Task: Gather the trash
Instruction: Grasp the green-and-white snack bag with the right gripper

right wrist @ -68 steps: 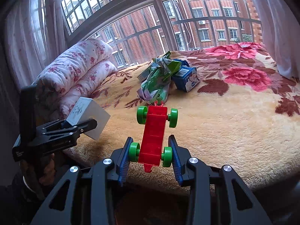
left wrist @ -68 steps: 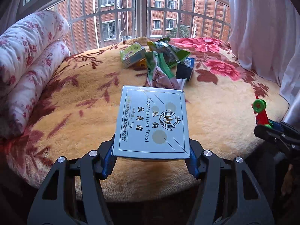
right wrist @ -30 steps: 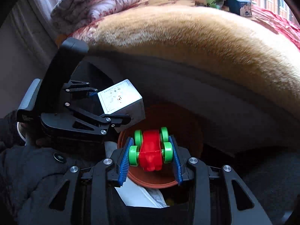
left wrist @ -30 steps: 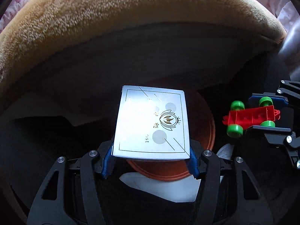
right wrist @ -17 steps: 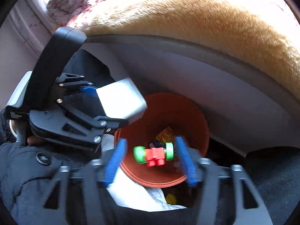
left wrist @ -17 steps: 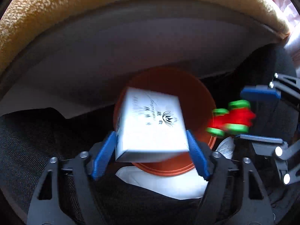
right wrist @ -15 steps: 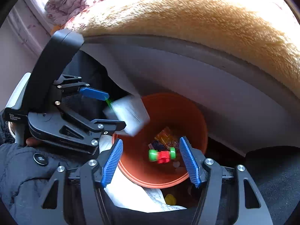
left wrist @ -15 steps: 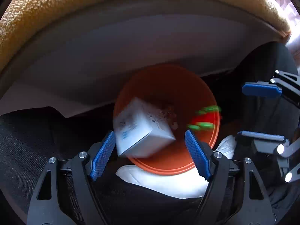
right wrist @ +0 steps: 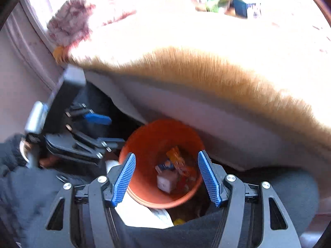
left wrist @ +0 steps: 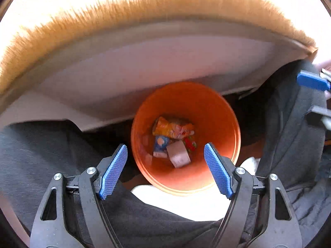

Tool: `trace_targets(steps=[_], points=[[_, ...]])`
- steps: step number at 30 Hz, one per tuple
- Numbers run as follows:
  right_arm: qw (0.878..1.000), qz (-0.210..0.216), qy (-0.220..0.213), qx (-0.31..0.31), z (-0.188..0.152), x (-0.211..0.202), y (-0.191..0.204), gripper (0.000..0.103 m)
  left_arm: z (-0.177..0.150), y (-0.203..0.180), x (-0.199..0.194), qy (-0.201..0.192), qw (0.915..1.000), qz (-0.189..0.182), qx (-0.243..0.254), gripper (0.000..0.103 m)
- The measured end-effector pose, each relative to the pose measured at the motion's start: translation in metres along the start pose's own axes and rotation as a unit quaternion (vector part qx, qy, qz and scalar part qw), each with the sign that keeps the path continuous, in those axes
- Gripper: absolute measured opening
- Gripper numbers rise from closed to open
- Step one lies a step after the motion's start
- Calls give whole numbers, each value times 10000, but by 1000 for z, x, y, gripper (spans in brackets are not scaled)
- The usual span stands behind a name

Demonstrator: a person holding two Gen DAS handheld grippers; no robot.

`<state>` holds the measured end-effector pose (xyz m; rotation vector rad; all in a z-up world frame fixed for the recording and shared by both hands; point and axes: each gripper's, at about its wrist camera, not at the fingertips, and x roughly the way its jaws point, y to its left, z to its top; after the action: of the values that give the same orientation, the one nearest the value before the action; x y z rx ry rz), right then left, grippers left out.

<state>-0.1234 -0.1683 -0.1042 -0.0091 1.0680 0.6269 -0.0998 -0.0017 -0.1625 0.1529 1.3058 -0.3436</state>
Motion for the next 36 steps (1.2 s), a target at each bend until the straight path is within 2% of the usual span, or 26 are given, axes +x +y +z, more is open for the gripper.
trace_targets(steps=[6,8,10,14,21,27,28,29,30,31,33,36], points=[[9975,184,-685,77,61,-39,-12,63,-1,-7,-49,-1069,9936,181,304,76],[9961,140,-866,89,91,-44,-15,63,0,-7,-61,-1334,9901,255,358,81],[9950,68,-991,139,124,-44,-20,63,2,-7,-70,-1524,9872,303,361,82],[9931,12,-1094,415,188,-33,-37,65,4,-4,-75,-1615,9859,309,323,82],[9898,-421,-751,1133,295,26,-73,68,10,10,-71,-1582,9871,212,112,82],[9784,-859,-112,1876,335,86,-103,68,10,21,-70,-1601,9870,121,-82,82],[9763,-876,-45,1980,337,94,-107,67,11,22,-70,-1596,9871,104,-115,82],[9746,-883,23,2057,337,100,-111,60,11,23,-70,-1592,9871,92,-137,82],[9738,-877,72,2097,336,106,-113,37,11,24,-70,-1589,9871,93,-151,82],[9743,-840,49,2087,335,107,-113,29,11,24,-70,-1581,9872,108,-164,82],[9780,-972,-73,1846,331,100,-105,17,10,25,-70,-1578,9872,105,-186,82],[9872,-830,-158,1350,321,87,-86,14,10,26,-71,-1603,9868,50,-217,82]])
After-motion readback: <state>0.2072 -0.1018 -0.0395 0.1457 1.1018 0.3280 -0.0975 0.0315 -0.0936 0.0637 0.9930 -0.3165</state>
